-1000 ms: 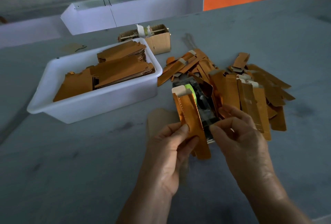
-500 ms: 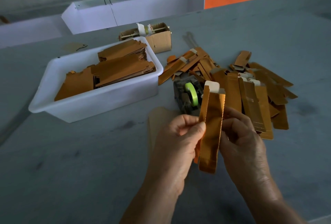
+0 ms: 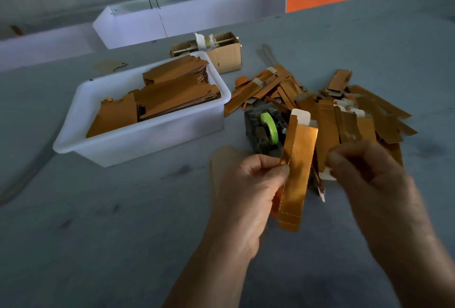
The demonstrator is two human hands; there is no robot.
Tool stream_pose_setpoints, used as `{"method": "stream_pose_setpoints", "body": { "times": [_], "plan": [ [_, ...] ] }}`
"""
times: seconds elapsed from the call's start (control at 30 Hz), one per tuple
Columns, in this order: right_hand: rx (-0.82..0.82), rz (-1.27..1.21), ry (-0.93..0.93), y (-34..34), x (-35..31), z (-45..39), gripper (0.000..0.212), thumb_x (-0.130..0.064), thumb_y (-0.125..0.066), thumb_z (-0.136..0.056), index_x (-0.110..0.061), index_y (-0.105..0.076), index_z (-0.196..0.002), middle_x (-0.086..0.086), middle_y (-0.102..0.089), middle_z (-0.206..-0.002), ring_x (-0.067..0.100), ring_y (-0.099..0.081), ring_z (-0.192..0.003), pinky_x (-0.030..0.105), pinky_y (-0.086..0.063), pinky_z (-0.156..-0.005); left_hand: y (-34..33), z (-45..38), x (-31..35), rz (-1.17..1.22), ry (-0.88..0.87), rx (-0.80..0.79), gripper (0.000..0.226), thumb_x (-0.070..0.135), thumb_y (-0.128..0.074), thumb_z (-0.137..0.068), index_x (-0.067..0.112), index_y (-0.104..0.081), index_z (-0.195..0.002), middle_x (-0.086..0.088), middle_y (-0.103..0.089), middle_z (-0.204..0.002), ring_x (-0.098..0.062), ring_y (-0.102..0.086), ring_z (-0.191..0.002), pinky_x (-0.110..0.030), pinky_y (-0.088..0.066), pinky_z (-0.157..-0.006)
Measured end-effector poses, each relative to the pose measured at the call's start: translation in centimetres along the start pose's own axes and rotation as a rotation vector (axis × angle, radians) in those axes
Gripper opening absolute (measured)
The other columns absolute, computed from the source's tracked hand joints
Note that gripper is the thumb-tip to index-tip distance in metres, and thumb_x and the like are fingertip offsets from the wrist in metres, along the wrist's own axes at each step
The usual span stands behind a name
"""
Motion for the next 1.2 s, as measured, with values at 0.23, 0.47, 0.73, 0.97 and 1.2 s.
{"method": "stream_pose_setpoints", "body": {
  "times": [0.23, 0.47, 0.73, 0.97, 1.2],
  "plan": [
    [-0.453, -0.242, 0.058, -0.7, -2.7, 1.2, 0.019, -0.031, -0.06, -0.065, -0.028, -0.071, -0.081, -0.001, -0.068, -0.076, 0.007, -0.061, -0.066, 0.014, -0.05, -0.057, -0.2, 0.9, -0.3, 0.057, 0.041, -0.06, 0.005, 0.015, -0.074, -0.079, 0.011, -0.074, -0.076, -0.007, -0.074, -0.077, -0.023, -0.072, -0.075, -0.039, -0.059, -0.077],
    [-0.429, 0.033, 0.121, -1.2, -3.2, 1.2, 0.038, -0.038, -0.056, -0.069, -0.046, -0.061, -0.106, -0.013, -0.068, -0.081, 0.004, -0.063, -0.073, 0.013, -0.05, -0.06, 0.0, 1.3, -0.4, 0.039, 0.065, -0.069, 0.015, 0.007, -0.067, -0.085, 0.014, -0.074, -0.073, -0.006, -0.075, -0.077, -0.018, -0.073, -0.073, -0.03, -0.059, -0.072],
    [-0.338, 0.17, 0.095, -1.1, -3.3, 0.7, 0.053, -0.023, -0.069, -0.075, -0.039, -0.04, -0.117, -0.02, -0.068, -0.081, -0.002, -0.064, -0.07, 0.02, -0.052, -0.057, -0.2, 1.5, 0.2, 0.095, 0.032, -0.136, 0.013, 0.005, -0.065, -0.086, 0.012, -0.072, -0.077, -0.006, -0.075, -0.077, -0.017, -0.074, -0.072, -0.022, -0.058, -0.065],
    [-0.289, 0.29, 0.142, -1.4, -3.7, 1.1, 0.055, -0.021, -0.07, -0.078, -0.026, -0.044, -0.125, -0.011, -0.065, -0.07, -0.011, -0.059, -0.074, 0.001, -0.043, -0.062, -0.2, 1.6, -0.1, 0.105, 0.021, -0.133, 0.017, 0.016, -0.066, -0.086, 0.013, -0.074, -0.071, -0.007, -0.075, -0.074, -0.019, -0.073, -0.071, -0.02, -0.056, -0.063],
    [-0.253, 0.389, 0.066, -1.8, -4.2, 1.5, 0.051, -0.026, -0.069, -0.079, -0.029, -0.042, -0.122, -0.011, -0.061, -0.067, -0.001, -0.06, -0.063, 0.013, -0.049, -0.053, -0.3, 1.9, -0.4, 0.116, 0.011, -0.092, 0.023, 0.016, -0.057, -0.093, -0.002, -0.069, -0.085, -0.012, -0.074, -0.079, -0.02, -0.074, -0.072, -0.023, -0.058, -0.064]
  ]
}}
Point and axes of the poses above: each hand's wrist, its own z-axis away from the middle knuckle, its own y-axis out of the back of the hand, x = y × z, the point moved 5 cm from there along -z, towards the middle knuckle
